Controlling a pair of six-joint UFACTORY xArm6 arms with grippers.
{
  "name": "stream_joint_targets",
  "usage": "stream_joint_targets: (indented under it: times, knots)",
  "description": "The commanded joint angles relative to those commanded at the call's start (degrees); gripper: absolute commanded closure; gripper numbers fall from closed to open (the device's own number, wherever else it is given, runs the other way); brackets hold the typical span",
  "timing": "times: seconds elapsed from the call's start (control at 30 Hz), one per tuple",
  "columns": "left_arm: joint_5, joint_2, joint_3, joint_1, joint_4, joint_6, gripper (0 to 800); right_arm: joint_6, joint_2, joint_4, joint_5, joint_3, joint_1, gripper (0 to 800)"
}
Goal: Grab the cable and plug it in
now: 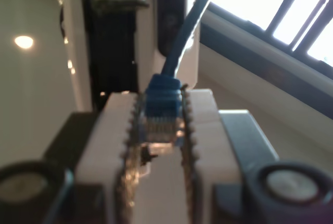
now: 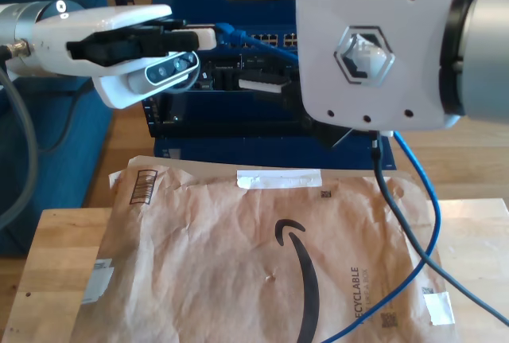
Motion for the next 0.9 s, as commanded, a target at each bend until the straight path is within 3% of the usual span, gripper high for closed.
stream_joint_targets:
  times: [0.37,0.9]
  knots:
    - [0.4,0.1,0.5,-0.2,0.0,-0.1,789,0.1,-0.7,0.0,-2.6,1.2,0.1,403]
    - [0.9,0.1,0.5,-0.4,-0.1,-0.2,785,0.2,-0.5,0.0,-2.5,1.8,0.4,438]
